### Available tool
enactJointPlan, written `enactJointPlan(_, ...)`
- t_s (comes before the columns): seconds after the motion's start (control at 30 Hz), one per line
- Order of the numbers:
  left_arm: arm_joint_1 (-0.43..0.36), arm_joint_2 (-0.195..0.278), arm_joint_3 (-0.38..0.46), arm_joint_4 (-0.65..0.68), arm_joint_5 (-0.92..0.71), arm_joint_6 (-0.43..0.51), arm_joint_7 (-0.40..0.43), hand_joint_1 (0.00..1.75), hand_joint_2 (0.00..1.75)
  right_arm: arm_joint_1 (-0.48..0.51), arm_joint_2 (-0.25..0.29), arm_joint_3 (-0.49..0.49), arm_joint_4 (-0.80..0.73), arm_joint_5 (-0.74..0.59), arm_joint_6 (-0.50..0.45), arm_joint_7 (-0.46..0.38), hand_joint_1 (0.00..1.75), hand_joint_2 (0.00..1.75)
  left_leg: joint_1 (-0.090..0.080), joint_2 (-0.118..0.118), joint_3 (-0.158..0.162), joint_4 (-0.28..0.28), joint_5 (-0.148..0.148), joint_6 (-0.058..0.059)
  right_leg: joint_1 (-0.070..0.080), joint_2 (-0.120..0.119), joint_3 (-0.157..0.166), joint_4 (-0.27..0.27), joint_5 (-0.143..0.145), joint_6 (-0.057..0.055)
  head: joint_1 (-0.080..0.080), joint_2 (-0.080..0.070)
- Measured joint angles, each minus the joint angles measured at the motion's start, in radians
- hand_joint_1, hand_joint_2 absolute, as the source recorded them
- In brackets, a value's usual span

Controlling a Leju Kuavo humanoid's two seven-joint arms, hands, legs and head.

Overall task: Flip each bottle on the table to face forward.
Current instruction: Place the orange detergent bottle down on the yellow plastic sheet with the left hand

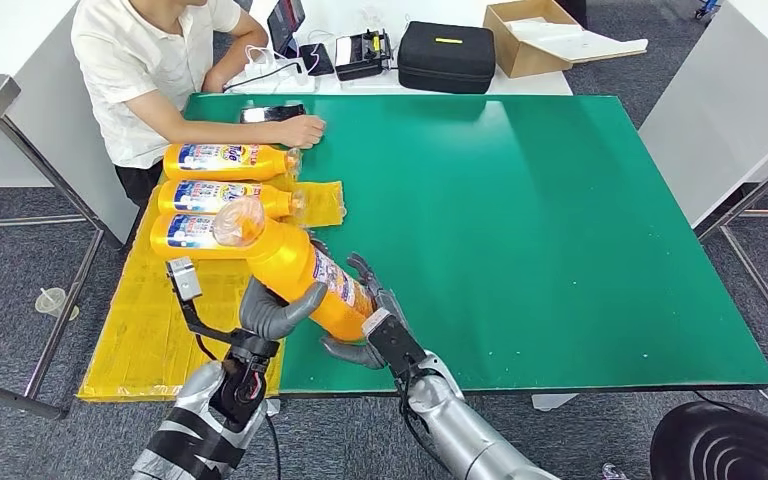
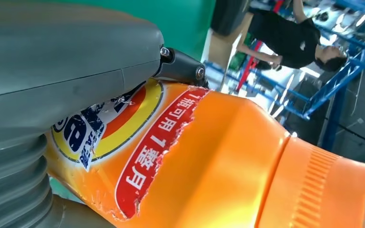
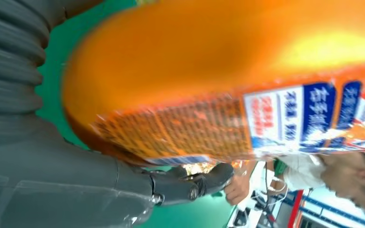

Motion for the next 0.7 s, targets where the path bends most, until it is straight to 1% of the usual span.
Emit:
enactJointPlan(0.13,0.003,0.000,-0.001,-0.027,-0.051,0.046,-0.016,1.75,1.75,0.008,0.001,-0.005,0.000,-0.015,-0.020,0.000,0.00,0.00,0.000,0.000,0.000,0.000,0.000,0.000,0.000,0.000,0.000,0.000,0.000,0.000,0.000,0.000)
enactJointPlan(0.2,0.005,0.002,-0.001,-0.043,-0.108,0.100,-0.026,1.75,1.75,0.013,0.002,-0.018,0.000,-0.022,-0.060,0.000,0.00,0.00,0.000,0.000,0.000,0.000,0.000,0.000,0.000,0.000,0.000,0.000,0.000,0.000,0.000,0.000)
enactJointPlan(0.23,0.006,0.005,-0.002,-0.051,-0.151,0.141,-0.033,1.75,1.75,0.018,0.002,-0.030,-0.001,-0.027,-0.096,0.000,0.00,0.00,0.000,0.000,0.000,0.000,0.000,0.000,0.000,0.000,0.000,0.000,0.000,0.000,0.000,0.000)
enactJointPlan(0.3,0.013,0.017,-0.002,-0.072,-0.251,0.231,-0.046,1.75,1.75,0.035,0.000,-0.070,-0.009,-0.044,-0.198,0.000,0.00,0.00,0.000,0.000,0.000,0.000,0.000,0.000,0.000,0.000,0.000,0.000,0.000,0.000,0.000,0.000)
enactJointPlan(0.37,0.025,0.038,0.000,-0.100,-0.345,0.307,-0.051,1.75,1.75,0.061,-0.007,-0.130,-0.038,-0.074,-0.313,0.001,0.00,0.00,0.000,0.000,0.000,0.000,0.000,0.000,0.000,0.000,0.000,0.000,0.000,0.000,0.000,0.000)
enactJointPlan(0.43,0.039,0.061,0.007,-0.130,-0.410,0.350,-0.048,1.75,1.75,0.090,-0.019,-0.207,-0.086,-0.101,-0.399,0.001,0.00,0.00,0.000,0.000,0.000,0.000,0.000,0.000,0.000,0.000,0.000,0.000,0.000,0.000,0.000,0.000)
enactJointPlan(0.57,0.057,0.097,0.026,-0.174,-0.470,0.381,-0.036,1.75,1.75,0.135,-0.046,-0.347,-0.189,-0.113,-0.459,0.002,0.00,0.00,0.000,0.000,-0.001,0.000,0.000,0.000,0.000,0.000,0.000,0.000,0.000,0.000,0.000,0.000)
enactJointPlan(0.7,0.060,0.128,0.029,-0.188,-0.640,0.478,-0.024,1.75,1.75,0.176,-0.055,-0.440,-0.294,-0.109,-0.501,0.002,0.00,0.00,0.000,0.000,-0.001,0.000,0.000,0.000,0.000,0.000,0.000,0.000,0.000,0.000,0.000,0.000)
